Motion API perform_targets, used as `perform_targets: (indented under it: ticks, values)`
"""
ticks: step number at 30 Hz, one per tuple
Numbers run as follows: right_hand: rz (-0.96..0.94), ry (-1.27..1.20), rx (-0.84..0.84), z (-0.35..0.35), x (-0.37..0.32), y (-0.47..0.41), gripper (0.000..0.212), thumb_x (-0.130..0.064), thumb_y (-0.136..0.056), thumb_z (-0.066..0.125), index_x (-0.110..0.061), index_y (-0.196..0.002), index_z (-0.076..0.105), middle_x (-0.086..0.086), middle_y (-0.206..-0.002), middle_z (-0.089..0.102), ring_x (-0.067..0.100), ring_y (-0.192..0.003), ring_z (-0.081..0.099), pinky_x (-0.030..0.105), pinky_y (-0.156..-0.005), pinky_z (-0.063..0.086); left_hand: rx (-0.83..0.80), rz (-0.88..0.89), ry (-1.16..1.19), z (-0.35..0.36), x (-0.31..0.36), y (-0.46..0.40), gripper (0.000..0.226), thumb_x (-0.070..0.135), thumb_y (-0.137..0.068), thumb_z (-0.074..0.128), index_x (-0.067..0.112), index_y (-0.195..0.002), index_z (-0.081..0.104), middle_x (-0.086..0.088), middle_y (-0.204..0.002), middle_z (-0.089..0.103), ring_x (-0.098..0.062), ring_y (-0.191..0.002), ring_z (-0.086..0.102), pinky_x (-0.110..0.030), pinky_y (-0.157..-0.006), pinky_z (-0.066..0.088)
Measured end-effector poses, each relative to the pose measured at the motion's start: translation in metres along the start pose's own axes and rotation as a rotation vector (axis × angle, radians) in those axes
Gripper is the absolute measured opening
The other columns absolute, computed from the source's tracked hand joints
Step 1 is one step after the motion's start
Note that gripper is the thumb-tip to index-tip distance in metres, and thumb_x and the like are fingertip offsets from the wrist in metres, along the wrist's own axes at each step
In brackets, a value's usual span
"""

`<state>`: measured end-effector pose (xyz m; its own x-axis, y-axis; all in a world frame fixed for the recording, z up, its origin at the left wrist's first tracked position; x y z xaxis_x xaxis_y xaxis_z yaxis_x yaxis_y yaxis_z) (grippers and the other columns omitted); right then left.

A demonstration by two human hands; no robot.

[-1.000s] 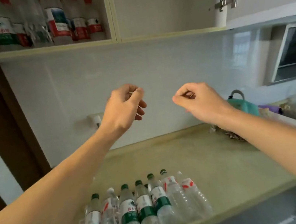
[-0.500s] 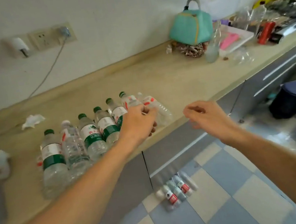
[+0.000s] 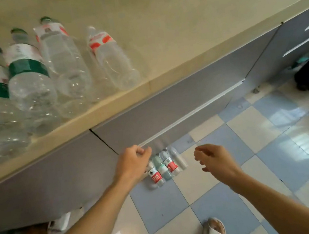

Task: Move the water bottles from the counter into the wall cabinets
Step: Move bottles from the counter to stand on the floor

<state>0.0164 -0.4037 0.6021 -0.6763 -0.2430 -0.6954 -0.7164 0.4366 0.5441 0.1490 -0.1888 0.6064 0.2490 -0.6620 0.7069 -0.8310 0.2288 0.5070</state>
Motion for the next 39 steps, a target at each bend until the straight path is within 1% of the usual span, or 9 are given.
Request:
perform_targets:
  ticks: [6,11,15,20,22,26,31,34,39]
  values:
    - [0.111,0.065,-0.126,0.061,0.115,-0.082,0.039,-0.035,-0.102,0.055,-0.017,-0.136,0.058,0.0,-0.12,0.065,0.019,-0.105,0.065,0.04,-0.098,0.055,0.03,-0.073,-0.069,0.078,-0.081,-0.089,0.031,0.045,-0.091,0.065,0.014,-0.087,0.067,-0.011,-0.083,0.073,-0.035,-0.082,0.071,-0.048,-0.078,0.06]
    - [0.126,0.111,-0.174,0.138,0.199,-0.16,0.025,-0.03,-0.101,0.057,-0.016,-0.119,0.067,-0.002,-0.104,0.069,0.016,-0.093,0.066,0.041,-0.091,0.057,0.09,-0.066,-0.234,0.141,-0.177,-0.158,0.042,0.052,-0.095,0.052,0.016,-0.078,0.064,-0.006,-0.078,0.072,-0.029,-0.077,0.068,-0.042,-0.074,0.058]
    - [0.116,0.158,-0.231,0.215,0.261,-0.223,0.02,-0.026,-0.099,0.056,-0.016,-0.114,0.066,0.003,-0.105,0.07,0.023,-0.093,0.068,0.042,-0.088,0.057,0.076,-0.112,-0.316,0.197,-0.273,-0.21,0.043,0.056,-0.097,0.047,0.017,-0.087,0.063,-0.007,-0.089,0.072,-0.029,-0.084,0.065,-0.039,-0.074,0.056]
    - [0.032,0.216,-0.136,0.281,0.324,-0.297,0.021,-0.018,-0.097,0.056,-0.012,-0.112,0.069,0.008,-0.112,0.069,0.025,-0.095,0.064,0.03,-0.077,0.048,0.053,-0.156,-0.292,0.262,-0.373,-0.257,0.037,0.054,-0.096,0.055,0.018,-0.103,0.06,-0.004,-0.105,0.068,-0.025,-0.093,0.06,-0.033,-0.074,0.047]
    - [-0.011,0.233,-0.084,0.296,0.339,-0.322,0.025,-0.018,-0.097,0.058,-0.012,-0.119,0.067,0.01,-0.118,0.067,0.027,-0.101,0.062,0.031,-0.08,0.047,0.064,-0.184,-0.232,0.28,-0.401,-0.274,0.04,0.052,-0.094,0.059,0.016,-0.112,0.055,-0.006,-0.11,0.066,-0.025,-0.096,0.059,-0.031,-0.074,0.043]
    - [-0.109,0.304,-0.072,0.324,0.351,-0.359,0.041,-0.023,-0.097,0.055,-0.015,-0.137,0.06,0.009,-0.139,0.06,0.029,-0.121,0.058,0.035,-0.097,0.046,0.098,-0.235,-0.131,0.298,-0.429,-0.312,0.055,0.049,-0.09,0.068,0.012,-0.125,0.048,-0.011,-0.12,0.061,-0.027,-0.101,0.059,-0.029,-0.074,0.038]
    - [-0.198,0.319,-0.044,0.354,0.37,-0.363,0.052,-0.02,-0.098,0.057,-0.013,-0.148,0.048,0.004,-0.154,0.044,0.022,-0.141,0.04,0.026,-0.113,0.026,0.101,-0.259,-0.055,0.318,-0.446,-0.337,0.066,0.047,-0.087,0.072,0.013,-0.131,0.036,-0.012,-0.12,0.062,-0.032,-0.105,0.063,-0.032,-0.073,0.043]
    - [-0.17,0.304,0.006,0.358,0.382,-0.367,0.057,-0.021,-0.095,0.063,-0.015,-0.149,0.046,0.008,-0.152,0.044,0.027,-0.139,0.038,0.034,-0.115,0.027,0.071,-0.247,-0.015,0.325,-0.453,-0.339,0.082,0.037,-0.082,0.081,0.017,-0.143,0.031,-0.011,-0.126,0.062,-0.033,-0.11,0.063,-0.041,-0.088,0.055]
    - [-0.07,0.234,-0.032,0.366,0.391,-0.376,0.055,-0.021,-0.087,0.074,-0.015,-0.139,0.056,0.01,-0.133,0.048,0.029,-0.122,0.048,0.042,-0.107,0.043,-0.012,-0.254,0.02,0.322,-0.468,-0.331,0.1,0.029,-0.076,0.089,0.024,-0.154,0.027,-0.003,-0.141,0.057,-0.027,-0.119,0.06,-0.046,-0.101,0.051]
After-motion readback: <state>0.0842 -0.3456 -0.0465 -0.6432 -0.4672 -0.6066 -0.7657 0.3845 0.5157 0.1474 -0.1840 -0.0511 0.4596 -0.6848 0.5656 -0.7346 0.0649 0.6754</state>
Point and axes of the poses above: each hand's wrist, its own y-axis away from the middle knuckle, its own z-axis out of the palm, x = y × z, the point moved 5 cm from there along -y, towards the middle knuckle
